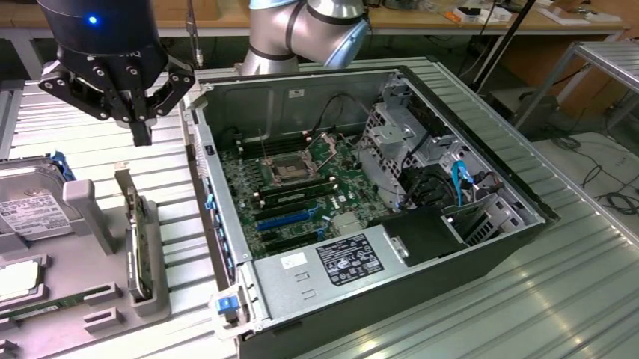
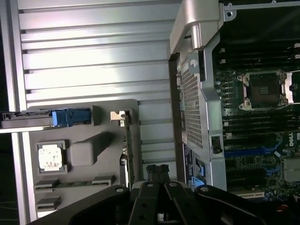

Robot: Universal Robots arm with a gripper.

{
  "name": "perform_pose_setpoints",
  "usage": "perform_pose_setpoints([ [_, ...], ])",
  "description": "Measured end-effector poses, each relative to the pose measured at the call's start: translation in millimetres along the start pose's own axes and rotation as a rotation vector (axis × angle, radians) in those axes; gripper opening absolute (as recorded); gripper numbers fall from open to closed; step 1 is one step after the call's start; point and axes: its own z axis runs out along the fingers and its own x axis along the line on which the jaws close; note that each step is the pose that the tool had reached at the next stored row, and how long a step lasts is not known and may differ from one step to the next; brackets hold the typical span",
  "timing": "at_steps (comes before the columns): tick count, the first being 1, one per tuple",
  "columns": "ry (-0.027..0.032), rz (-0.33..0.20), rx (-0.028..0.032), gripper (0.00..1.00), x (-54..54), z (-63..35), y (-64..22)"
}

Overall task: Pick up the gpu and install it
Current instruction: 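Reach for the gpu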

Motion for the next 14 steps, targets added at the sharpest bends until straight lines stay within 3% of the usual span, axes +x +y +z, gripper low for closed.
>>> perform_pose_setpoints([
  [14, 0.0001, 0.0, 0.0001, 0.11, 18.7, -0.6, -2.2],
])
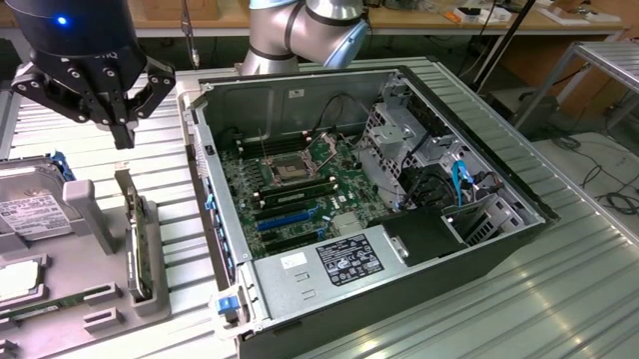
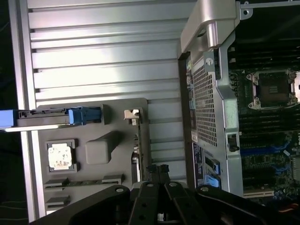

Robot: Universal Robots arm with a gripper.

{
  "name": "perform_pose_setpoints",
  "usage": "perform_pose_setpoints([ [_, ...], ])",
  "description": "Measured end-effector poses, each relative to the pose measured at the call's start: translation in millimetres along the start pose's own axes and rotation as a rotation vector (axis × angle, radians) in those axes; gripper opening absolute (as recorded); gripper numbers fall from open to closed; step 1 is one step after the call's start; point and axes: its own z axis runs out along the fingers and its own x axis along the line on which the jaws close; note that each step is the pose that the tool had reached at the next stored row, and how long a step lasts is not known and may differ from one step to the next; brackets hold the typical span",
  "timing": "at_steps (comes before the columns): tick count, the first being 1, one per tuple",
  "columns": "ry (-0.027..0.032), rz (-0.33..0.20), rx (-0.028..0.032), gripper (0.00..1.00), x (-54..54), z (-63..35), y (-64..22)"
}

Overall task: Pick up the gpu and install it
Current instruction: 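Reach for the gpu, then pick up the gpu and move the gpu toward the slot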

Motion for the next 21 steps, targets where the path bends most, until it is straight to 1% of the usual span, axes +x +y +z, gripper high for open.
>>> perform_pose_setpoints([
  [14, 0.0, 0.0, 0.0, 0.11, 21.2, -0.6, -2.6],
  [21, 0.0, 0.0, -0.0002, 0.11, 22.0, -0.7, -3.3],
])
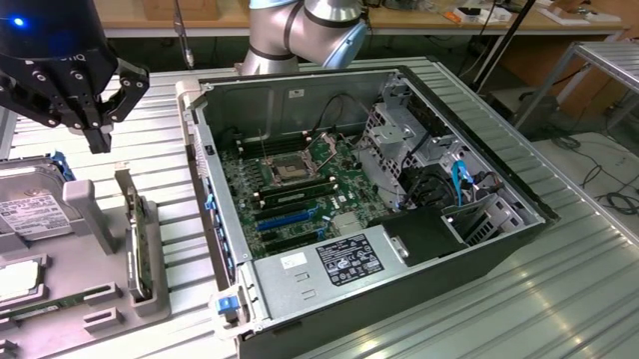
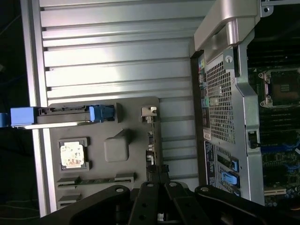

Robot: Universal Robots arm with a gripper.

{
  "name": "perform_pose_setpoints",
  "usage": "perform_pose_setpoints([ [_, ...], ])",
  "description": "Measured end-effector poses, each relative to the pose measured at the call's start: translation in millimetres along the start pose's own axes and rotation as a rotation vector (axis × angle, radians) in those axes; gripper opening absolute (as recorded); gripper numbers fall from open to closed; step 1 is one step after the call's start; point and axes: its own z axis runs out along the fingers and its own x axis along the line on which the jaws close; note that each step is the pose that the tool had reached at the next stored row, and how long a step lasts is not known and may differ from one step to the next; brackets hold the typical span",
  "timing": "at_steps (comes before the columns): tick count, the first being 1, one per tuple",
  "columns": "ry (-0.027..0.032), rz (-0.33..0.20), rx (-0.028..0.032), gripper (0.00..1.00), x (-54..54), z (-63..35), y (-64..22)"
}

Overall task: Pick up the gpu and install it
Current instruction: 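Pick up the gpu and move the gpu toward the slot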

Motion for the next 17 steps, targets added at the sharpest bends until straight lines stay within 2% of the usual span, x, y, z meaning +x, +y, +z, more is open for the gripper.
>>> perform_pose_setpoints([
  [9, 0.0, 0.0, 0.0, 0.11, 0.0, 0.0, -0.2],
  [15, 0.0, 0.0, 0.0, 0.48, 0.0, 0.0, -0.2],
  [17, 0.0, 0.0, 0.0, 0.48, 0.0, 0.0, -0.2],
])
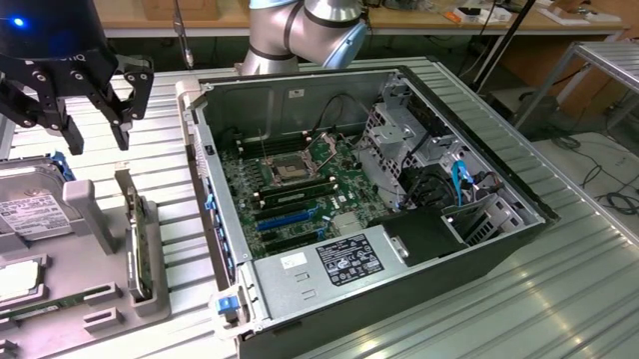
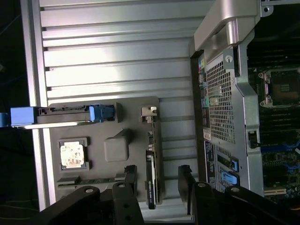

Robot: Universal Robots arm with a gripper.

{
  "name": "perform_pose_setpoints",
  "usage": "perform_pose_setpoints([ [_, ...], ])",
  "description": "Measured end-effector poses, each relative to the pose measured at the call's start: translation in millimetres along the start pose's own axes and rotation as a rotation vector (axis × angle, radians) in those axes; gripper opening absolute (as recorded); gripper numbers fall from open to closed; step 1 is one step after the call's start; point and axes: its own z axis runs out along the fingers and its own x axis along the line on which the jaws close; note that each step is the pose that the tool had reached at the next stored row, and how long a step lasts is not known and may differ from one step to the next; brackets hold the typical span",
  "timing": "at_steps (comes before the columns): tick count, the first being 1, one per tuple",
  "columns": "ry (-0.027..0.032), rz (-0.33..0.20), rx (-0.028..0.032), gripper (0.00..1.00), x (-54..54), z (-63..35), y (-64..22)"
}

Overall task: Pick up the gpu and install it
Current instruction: 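Pick up the gpu and move the gpu toward the slot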

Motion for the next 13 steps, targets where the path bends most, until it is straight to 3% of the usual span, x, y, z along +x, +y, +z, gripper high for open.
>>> perform_pose_setpoints([
  [13, 0.0, 0.0, 0.0, 0.48, 0.0, 0.0, 0.0],
])
